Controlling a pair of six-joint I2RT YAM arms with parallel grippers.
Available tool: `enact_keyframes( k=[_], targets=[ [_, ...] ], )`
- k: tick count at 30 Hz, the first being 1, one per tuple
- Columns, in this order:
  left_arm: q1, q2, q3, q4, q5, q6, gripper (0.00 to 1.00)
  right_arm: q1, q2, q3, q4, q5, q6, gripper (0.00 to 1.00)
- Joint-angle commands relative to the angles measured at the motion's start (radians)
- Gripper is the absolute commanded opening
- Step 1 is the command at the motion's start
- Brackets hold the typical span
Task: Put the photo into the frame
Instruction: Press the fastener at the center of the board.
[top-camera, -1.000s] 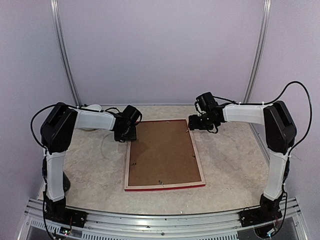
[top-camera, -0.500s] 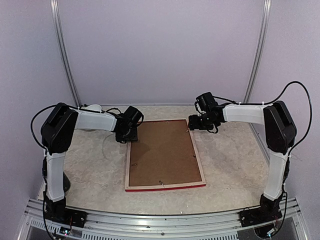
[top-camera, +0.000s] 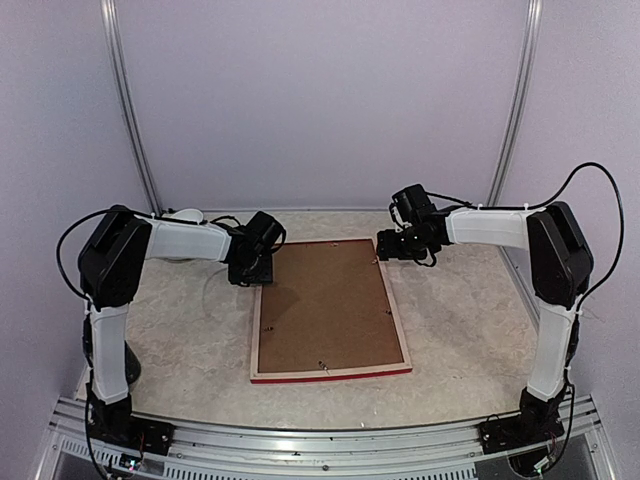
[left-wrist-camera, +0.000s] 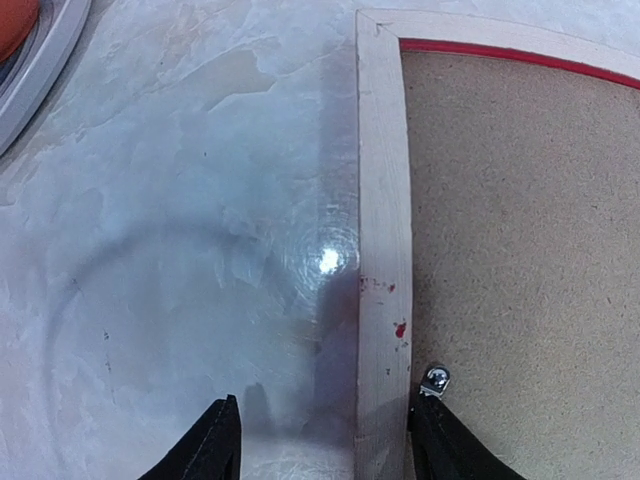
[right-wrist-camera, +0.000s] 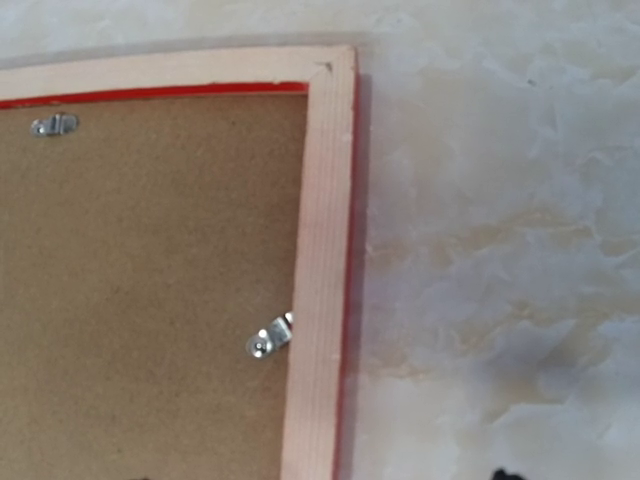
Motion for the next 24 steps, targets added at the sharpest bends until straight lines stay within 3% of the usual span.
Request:
enact_keyframes(
  k=[1, 24],
  targets=[
    [-0.005, -0.036, -0.027, -0.037, -0.015, 0.0, 0.58, 0.003, -0.035, -0.012, 0.009, 0.003, -0.002, 0.73],
    [0.0, 0.003, 0.005, -0.004, -0.002, 0.021, 0.58, 0.003, -0.034, -0.017, 0.016, 0.0, 0.001, 0.73]
  ],
)
